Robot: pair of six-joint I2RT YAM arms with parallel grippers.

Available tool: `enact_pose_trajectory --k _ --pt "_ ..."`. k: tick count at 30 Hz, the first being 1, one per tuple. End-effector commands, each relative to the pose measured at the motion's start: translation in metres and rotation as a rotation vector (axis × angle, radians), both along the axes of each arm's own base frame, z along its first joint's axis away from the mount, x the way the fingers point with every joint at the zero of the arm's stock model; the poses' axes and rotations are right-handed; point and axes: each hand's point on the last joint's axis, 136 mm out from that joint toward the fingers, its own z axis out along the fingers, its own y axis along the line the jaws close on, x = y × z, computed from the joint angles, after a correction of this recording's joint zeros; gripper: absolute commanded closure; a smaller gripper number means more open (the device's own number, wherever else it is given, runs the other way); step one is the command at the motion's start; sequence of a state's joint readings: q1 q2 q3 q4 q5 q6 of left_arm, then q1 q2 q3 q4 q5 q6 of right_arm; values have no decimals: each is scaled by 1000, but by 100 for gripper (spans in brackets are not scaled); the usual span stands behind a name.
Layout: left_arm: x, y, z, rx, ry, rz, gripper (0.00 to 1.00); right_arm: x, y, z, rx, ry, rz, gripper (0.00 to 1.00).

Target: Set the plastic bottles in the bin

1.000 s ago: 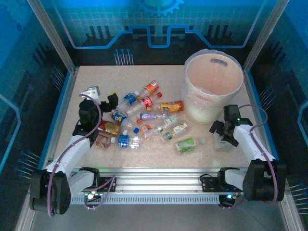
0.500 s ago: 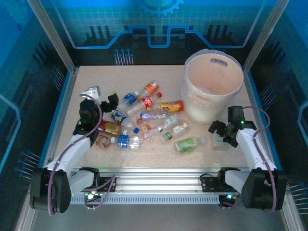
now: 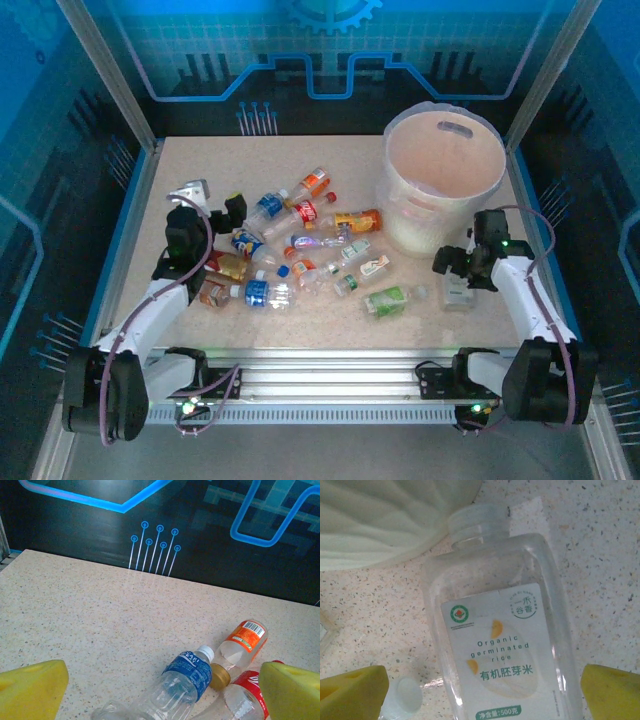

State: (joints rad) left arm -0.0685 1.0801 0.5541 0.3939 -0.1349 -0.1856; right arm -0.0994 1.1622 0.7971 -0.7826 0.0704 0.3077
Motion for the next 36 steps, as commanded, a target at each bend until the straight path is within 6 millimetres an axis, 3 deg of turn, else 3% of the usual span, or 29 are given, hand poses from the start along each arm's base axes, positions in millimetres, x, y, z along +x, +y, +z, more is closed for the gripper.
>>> enact_pose_trajectory --k 1,24,28,33,36 --pt "1 -1 19 -9 -53 4 1 9 -6 2 -25 -12 29 0" --pt "-2 1 21 -4 -63 13 1 8 -22 -53 -74 244 -27 0" --pt "-3 2 22 -1 -67 18 1 7 -26 -48 -96 227 -47 12" --pt "-3 3 25 2 -71 19 1 0 -33 -29 -137 162 -98 44" --pt "-4 3 24 5 -69 21 1 -3 -39 -10 -165 113 -137 49"
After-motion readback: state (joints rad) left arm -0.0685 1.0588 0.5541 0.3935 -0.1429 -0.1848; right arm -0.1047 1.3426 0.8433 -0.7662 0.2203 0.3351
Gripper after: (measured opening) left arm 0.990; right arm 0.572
